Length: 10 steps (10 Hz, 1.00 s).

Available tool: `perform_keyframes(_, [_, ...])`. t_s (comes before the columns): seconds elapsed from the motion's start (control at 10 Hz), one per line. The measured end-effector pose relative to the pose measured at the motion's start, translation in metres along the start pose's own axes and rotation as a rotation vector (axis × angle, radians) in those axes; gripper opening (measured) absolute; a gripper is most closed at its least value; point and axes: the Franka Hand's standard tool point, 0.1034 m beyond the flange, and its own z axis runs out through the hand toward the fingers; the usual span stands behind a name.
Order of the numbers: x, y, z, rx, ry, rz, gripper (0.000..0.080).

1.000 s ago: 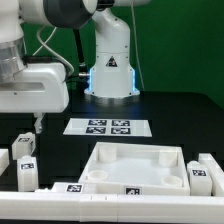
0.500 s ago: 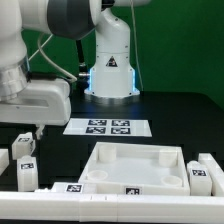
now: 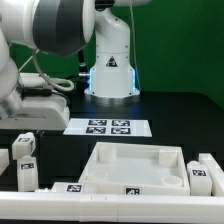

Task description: Assemble one leg

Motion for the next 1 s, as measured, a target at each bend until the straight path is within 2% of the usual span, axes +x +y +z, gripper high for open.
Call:
perform_keyframes(0.1, [0.001,0.0,0.0,-0.002,0.005,0.002,0.0649])
perform_keyframes(0.2, [0.005,0.0,0.005,-0.028,0.026,0.07,0.0649])
perform_keyframes(0.3, [0.001,0.001,0.013,-0.019,-0.004,0.076,0.0649])
perform_keyframes(0.5, [0.0,-0.001,0.014,-0.018,-0.025,0.07,0.0649])
perform_keyframes(0.7, [-0.007,-0.004,0.023,-0.004,-0.119,0.069,0.0649])
perform_keyframes(0.8, [-0.007,-0.004,0.031,0.003,-0.189,0.066,0.0649])
perform_keyframes(1.0, [-0.004,-0.004,0.037,0.002,-0.23,0.057,0.0649])
